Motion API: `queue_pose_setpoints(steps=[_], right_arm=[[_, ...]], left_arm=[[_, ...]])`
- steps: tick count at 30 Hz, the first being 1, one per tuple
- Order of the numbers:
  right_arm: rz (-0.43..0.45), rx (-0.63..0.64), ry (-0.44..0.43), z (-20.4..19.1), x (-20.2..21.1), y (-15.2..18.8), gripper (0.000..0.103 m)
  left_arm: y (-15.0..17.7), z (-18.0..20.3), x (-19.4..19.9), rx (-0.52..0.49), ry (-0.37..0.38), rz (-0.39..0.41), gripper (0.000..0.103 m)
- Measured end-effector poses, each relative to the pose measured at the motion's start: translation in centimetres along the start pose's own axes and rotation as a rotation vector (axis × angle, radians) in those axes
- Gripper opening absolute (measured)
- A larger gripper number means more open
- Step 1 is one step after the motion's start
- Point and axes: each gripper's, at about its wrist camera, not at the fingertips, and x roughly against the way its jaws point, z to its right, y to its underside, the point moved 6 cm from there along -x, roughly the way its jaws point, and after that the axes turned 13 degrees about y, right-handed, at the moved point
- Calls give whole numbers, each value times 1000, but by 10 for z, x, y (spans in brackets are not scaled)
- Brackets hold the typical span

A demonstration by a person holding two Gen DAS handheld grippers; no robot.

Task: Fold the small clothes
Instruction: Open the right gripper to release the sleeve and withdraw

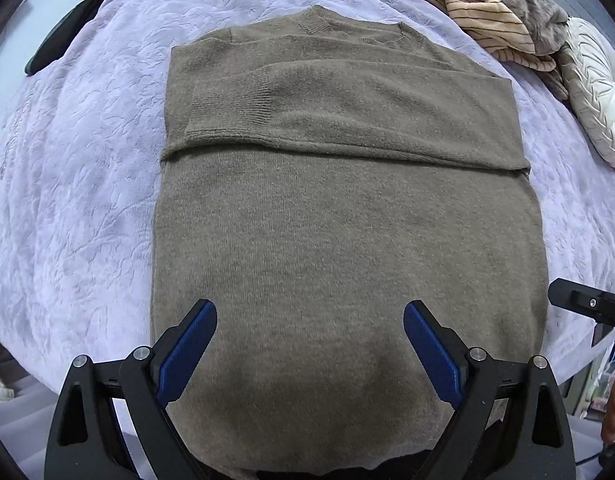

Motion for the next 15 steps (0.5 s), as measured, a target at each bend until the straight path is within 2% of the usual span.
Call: queue_pose_setpoints(steps=[15], right_arm=[[-7, 61, -25, -1, 6, 10, 85]], left_arm=[[24, 13, 20, 77, -2, 25, 95]])
